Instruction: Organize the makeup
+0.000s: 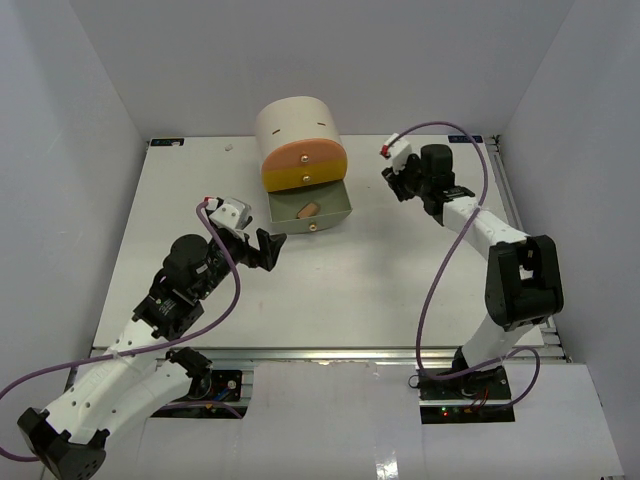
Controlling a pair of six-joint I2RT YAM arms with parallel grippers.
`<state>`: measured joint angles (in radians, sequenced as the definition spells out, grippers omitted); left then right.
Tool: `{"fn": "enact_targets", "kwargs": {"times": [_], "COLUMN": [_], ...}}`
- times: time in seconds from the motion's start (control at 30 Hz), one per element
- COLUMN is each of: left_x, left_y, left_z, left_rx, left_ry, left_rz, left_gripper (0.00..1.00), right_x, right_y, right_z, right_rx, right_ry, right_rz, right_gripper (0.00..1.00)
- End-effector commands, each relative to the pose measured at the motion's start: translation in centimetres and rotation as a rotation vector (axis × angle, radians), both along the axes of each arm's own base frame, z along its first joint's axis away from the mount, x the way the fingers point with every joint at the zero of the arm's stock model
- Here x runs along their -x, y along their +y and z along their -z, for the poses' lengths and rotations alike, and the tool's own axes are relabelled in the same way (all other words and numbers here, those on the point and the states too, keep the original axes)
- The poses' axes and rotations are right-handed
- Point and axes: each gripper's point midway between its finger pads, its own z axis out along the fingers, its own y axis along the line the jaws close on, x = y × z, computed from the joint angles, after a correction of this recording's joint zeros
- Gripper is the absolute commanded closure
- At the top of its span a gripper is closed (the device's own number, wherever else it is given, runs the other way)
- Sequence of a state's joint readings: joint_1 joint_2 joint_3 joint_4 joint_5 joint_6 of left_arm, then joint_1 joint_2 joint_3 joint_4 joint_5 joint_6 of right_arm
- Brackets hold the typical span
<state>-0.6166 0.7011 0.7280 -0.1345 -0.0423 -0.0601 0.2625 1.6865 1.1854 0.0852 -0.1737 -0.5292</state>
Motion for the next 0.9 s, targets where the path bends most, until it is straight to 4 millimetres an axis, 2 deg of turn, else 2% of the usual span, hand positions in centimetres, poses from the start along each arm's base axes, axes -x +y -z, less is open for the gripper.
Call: {"fn": "enact_targets", "kwargs": {"times": [0.0,0.1,0.17,0.27,0.33,0.43,0.47,0.6,0.67,0.77,0.87], "left_x": [0.0,0.1,0.1,0.2,0.2,0.3,0.3,0.3,0.3,0.3,0.3], "left_y": [1.1,1.6,2.0,2.4,2.7,2.8,2.8,2.7,2.6,2.5,2.5], "left_z": [-1.1,-1.6,-1.9,-2.1,-2.2,-2.3,-2.3,-2.3,-2.3,-2.2,-2.2], "left_rx": [0.021,0.034,0.04,0.046,0.047,0.05,0.05,0.049,0.049,0.049,0.049], "left_ry": [-0.035,-0.055,-0.066,-0.077,-0.081,-0.088,-0.088,-0.086,-0.086,-0.083,-0.083], "left_rz": [-0.043,-0.064,-0.082,-0.099,-0.108,-0.112,-0.112,-0.105,-0.101,-0.099,-0.099], "left_gripper": [0.02,0.02,0.02,0.02,0.02,0.02,0.02,0.02,0.02,0.02,0.02], "right_x": [1.8,3.2,3.3,4.0,3.9,3.9,3.9,3.5,3.3,3.2,3.2], "right_y": [5.6,10.1,12.1,15.4,16.7,17.7,18.0,17.9,18.0,18.1,18.2], "right_z": [-6.3,-6.9,-7.2,-6.5,-5.4,-3.6,-2.4,0.3,0.7,1.5,1.8], "right_rx": [0.165,0.215,0.241,0.29,0.332,0.367,0.385,0.434,0.439,0.447,0.448], "right_ry": [-0.127,-0.136,-0.14,-0.144,-0.133,-0.104,-0.082,-0.036,-0.028,-0.006,0.003], "right_rz": [-0.173,-0.268,-0.295,-0.348,-0.346,-0.358,-0.363,-0.348,-0.342,-0.345,-0.347], "right_gripper": [0.92,0.92,0.92,0.92,0.92,0.91,0.9,0.85,0.82,0.71,0.55]}}
